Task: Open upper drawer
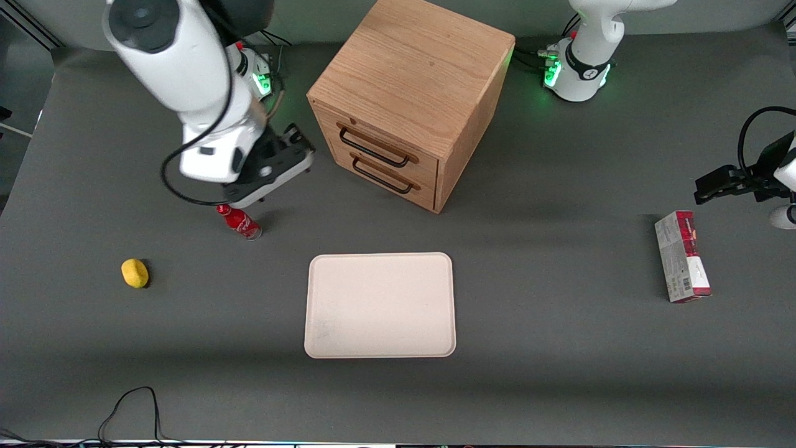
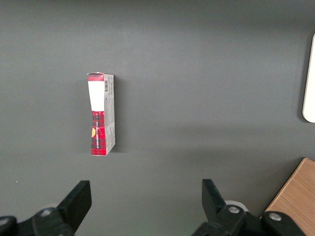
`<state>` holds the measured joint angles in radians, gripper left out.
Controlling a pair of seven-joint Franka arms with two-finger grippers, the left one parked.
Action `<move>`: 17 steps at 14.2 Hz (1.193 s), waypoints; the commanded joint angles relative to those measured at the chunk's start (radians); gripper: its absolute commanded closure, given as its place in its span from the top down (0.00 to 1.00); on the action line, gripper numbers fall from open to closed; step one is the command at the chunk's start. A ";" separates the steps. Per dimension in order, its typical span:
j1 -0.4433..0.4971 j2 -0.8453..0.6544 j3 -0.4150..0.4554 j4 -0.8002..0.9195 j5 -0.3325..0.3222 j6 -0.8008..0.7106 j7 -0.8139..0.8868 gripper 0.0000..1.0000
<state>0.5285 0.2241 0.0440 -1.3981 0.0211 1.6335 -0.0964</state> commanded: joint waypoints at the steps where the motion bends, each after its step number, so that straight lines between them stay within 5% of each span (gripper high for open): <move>1: 0.057 0.034 -0.009 0.028 0.002 -0.017 -0.080 1.00; 8: 0.180 0.060 -0.009 -0.013 0.002 -0.015 -0.130 1.00; 14: 0.185 0.047 -0.012 -0.053 0.010 -0.003 -0.299 1.00; 17: 0.185 0.040 -0.016 -0.056 0.080 -0.009 -0.304 1.00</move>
<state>0.7096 0.2886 0.0389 -1.4324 0.0571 1.6268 -0.3676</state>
